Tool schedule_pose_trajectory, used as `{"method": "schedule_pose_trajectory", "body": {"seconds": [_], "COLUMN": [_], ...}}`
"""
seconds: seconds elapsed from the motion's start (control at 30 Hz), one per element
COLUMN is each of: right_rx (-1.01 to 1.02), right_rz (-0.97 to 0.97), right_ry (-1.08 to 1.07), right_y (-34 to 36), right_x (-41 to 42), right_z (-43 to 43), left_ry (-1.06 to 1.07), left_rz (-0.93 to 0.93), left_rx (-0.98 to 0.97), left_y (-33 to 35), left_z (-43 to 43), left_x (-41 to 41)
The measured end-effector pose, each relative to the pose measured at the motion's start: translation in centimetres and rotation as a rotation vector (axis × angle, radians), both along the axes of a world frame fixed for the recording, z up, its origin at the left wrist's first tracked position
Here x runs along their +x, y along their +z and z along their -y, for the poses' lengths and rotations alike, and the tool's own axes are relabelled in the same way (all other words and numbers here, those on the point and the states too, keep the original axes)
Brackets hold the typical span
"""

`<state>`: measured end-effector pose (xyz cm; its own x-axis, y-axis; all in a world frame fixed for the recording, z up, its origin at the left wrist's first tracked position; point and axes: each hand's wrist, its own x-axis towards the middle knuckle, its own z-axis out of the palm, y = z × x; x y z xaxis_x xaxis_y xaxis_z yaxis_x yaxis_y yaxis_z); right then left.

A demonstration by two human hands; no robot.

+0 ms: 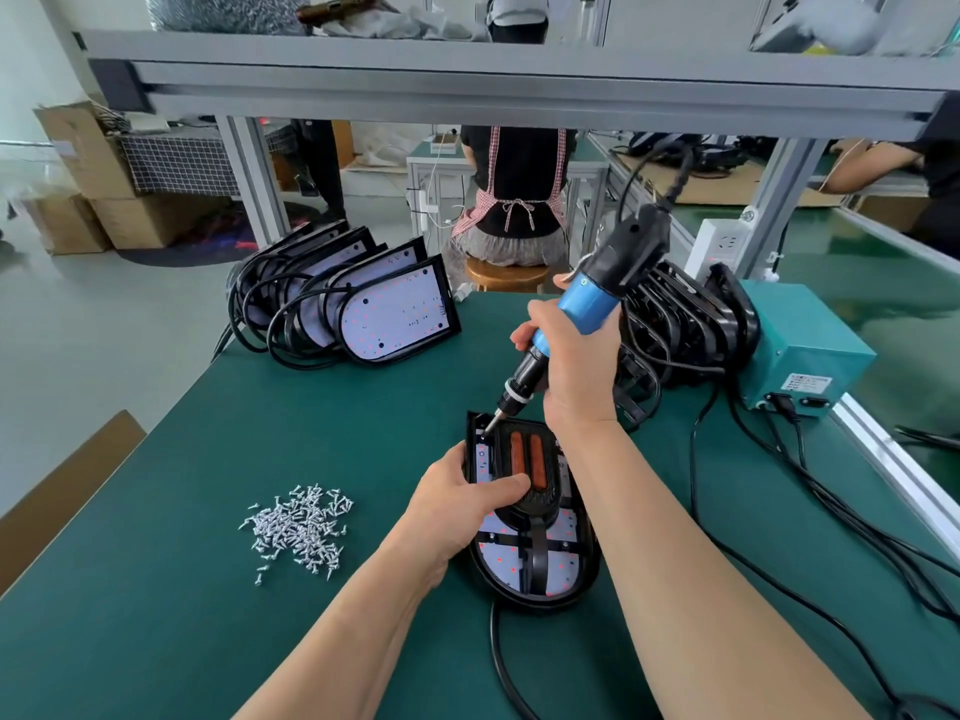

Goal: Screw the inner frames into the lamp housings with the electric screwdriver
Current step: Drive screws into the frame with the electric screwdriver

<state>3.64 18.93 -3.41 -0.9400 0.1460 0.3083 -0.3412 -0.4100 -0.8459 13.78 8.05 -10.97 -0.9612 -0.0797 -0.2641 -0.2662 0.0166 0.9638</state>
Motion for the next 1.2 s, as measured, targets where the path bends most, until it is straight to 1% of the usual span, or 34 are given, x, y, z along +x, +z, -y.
{"method": "schedule_pose_trajectory", "body": {"seconds": [0.1, 0.23, 0.33, 0.4, 0.5, 0.57, 0.67, 0.73, 0.8, 0.87, 0.93, 1.03, 1.13, 1.2], "right_rx": [-0.095, -0.152, -0.205, -0.237, -0.238, -0.178, -0.095, -0.063, 0.021, 0.149, 0.333, 0.667, 0.864, 0.985], "right_rz": [0.038, 0.006, 0.004, 0.048, 0.179, 0.307, 0.524, 0.617, 0.663, 0.669, 0.65, 0.615, 0.543, 0.544], "right_ry": [0.002, -0.049, -0.101, -0.136, -0.193, -0.208, -0.169, -0.16, -0.204, -0.271, -0.348, -0.46, -0.496, -0.521], "right_y": [0.0, 1.5, 3.0, 3.2, 2.5, 1.6, -0.8, -2.6, -4.1, -5.4, -6.4, -7.3, -7.8, -8.1], "right_x": [0.2, 0.5, 0.5, 0.6, 0.5, 0.5, 0.7, 1.0, 1.4, 1.8, 2.1, 2.6, 3.1, 3.2], "right_z": [-0.6, -1.3, -3.3, -5.2, -8.6, -11.0, -14.4, -15.9, -16.5, -16.5, -16.3, -15.6, -14.5, -14.0], "left_ry": [-0.004, -0.007, -0.012, -0.014, -0.015, -0.014, -0.028, -0.034, -0.041, -0.041, -0.041, -0.04, -0.039, -0.04], "left_rz": [0.005, 0.013, 0.013, 0.017, 0.02, 0.021, 0.022, 0.02, 0.017, 0.017, 0.015, 0.015, 0.01, 0.006], "left_rx": [-0.026, -0.035, -0.027, -0.028, -0.034, -0.04, -0.048, -0.047, -0.042, -0.04, -0.043, -0.054, -0.058, -0.058], "left_y": [0.1, 0.4, 0.6, 0.6, 0.6, 0.6, 0.6, 0.6, 0.7, 0.8, 0.8, 0.8, 0.7, 0.7], "left_z": [-0.1, -0.1, -0.1, -0.1, -0.1, 0.1, 0.2, 0.1, 0.0, -0.1, -0.1, -0.1, 0.0, 0.0], "left_x": [0.0, -0.1, 0.0, 0.0, 0.0, -0.1, -0.1, 0.0, 0.0, 0.0, 0.0, 0.1, 0.1, 0.0]}}
